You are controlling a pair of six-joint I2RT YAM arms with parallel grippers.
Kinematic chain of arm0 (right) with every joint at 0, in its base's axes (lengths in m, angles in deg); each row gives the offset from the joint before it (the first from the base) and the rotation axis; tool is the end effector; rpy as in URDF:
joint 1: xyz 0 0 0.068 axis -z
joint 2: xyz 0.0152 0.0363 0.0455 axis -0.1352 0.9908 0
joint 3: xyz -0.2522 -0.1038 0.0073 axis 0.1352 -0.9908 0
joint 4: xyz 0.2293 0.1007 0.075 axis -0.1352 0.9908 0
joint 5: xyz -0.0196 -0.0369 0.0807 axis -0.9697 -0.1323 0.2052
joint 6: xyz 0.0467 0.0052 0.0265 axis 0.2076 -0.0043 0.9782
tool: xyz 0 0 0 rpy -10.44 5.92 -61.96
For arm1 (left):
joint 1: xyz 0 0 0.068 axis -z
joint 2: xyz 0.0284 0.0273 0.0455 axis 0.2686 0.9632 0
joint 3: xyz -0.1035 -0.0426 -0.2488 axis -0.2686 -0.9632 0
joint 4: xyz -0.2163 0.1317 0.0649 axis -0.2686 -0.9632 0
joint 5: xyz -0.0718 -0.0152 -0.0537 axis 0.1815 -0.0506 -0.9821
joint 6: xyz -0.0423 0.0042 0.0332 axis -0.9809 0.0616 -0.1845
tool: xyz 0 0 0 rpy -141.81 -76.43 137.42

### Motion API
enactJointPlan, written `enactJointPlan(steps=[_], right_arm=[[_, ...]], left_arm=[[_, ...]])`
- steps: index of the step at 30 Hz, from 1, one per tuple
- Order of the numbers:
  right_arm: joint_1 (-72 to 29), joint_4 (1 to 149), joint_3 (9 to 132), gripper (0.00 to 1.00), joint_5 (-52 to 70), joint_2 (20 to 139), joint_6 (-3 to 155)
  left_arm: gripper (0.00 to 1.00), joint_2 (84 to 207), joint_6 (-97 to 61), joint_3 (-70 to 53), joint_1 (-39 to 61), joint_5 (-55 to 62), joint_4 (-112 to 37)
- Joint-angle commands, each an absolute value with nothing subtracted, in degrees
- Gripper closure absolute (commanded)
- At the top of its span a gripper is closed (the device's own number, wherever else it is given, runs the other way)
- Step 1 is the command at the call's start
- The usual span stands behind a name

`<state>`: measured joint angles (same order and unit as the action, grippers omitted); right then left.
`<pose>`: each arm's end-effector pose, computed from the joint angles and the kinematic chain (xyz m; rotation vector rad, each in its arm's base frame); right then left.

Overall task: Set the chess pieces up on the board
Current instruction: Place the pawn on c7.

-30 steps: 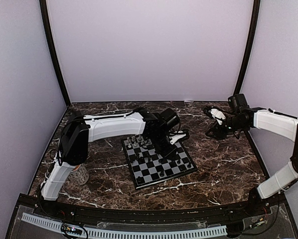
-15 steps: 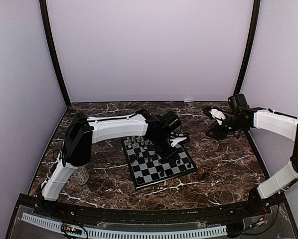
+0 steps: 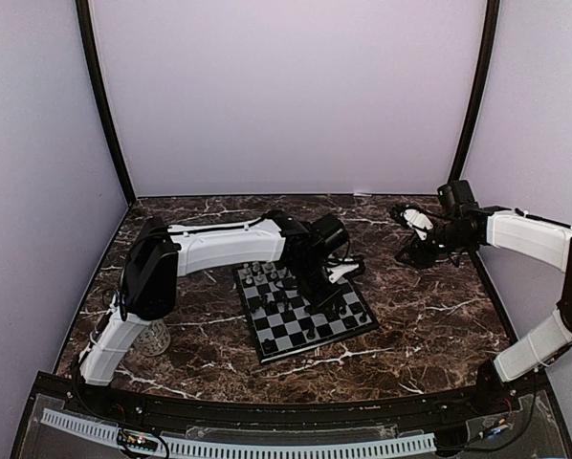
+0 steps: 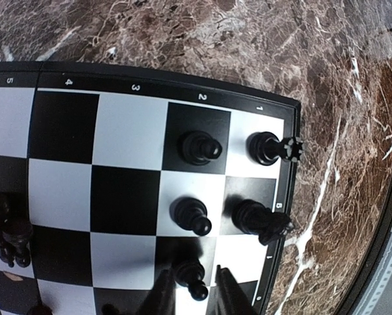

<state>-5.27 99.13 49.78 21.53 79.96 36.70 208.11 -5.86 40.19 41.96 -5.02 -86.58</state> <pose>0.2841 0.0781 0.2347 -1.0635 2.1643 0.2696 0.2676 -0.4401 0.1820 1.4399 2.4017 -0.6763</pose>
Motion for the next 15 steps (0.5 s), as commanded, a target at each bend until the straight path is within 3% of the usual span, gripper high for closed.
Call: enactJointPlan(steps=[1,6,15], right_arm=[[-5.70,98.95,49.91,0.51,21.59,80.17,36.65],[-5.81,99.00,49.93,0.51,21.54,80.23,36.58],[-5.76,99.05,49.84,0.51,21.55,79.90,36.56]], left_arm=[[0.71,207.15,-5.77,42.60,42.25,-4.87,-88.20],[0.58,205.20,-5.50,43.38,42.25,-4.79,-88.86],[0.57,192.32,-7.56,32.00,38.05,3.90,-85.13]])
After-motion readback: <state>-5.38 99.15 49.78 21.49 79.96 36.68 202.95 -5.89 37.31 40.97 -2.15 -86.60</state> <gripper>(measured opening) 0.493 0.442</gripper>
